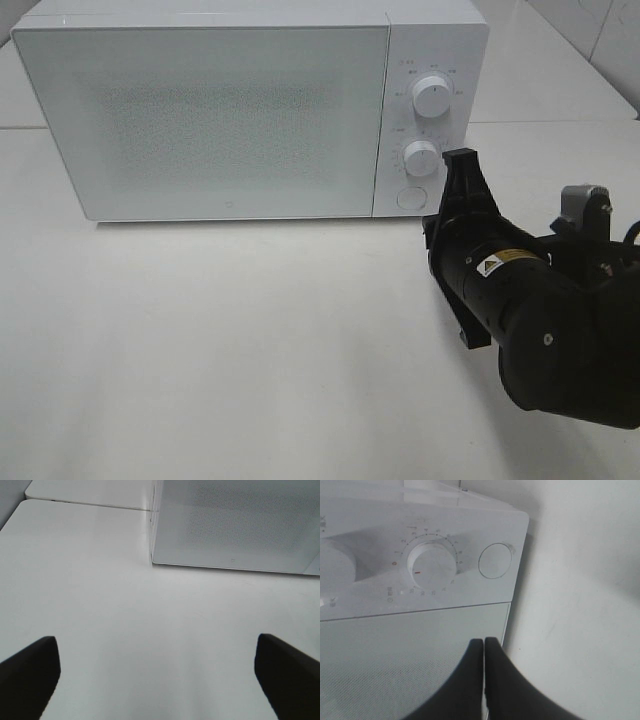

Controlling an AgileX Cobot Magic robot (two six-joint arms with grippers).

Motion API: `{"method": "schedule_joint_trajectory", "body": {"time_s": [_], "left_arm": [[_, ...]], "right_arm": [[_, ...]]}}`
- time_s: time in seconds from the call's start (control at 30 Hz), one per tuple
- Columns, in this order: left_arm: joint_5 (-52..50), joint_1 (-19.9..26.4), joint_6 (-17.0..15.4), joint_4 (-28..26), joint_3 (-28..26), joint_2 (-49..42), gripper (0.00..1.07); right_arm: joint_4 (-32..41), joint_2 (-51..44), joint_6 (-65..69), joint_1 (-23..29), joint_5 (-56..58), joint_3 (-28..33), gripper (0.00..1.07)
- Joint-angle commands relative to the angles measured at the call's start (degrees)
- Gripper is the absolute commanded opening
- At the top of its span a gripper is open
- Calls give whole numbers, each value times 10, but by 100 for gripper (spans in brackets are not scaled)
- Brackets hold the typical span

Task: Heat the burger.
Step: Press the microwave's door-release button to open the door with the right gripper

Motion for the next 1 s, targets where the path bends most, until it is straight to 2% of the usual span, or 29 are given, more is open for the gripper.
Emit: {"method": "schedule_joint_trajectory", "body": {"time_s": [0.03, 0.2, 0.63, 1.0], "left_arm": [[1, 1, -2, -1, 1, -8, 98], [1, 1, -2, -1, 1, -8, 98], [1, 1, -2, 0, 1, -8, 98], [1, 1, -2, 0, 1, -8, 98]], "right_arm": [[13, 23, 4, -3, -1, -18, 0], [13, 49, 12, -9, -3, -44, 0], [-31, 106, 17, -82, 17, -114, 0], [-61, 162, 44, -109, 37, -164, 0]]}}
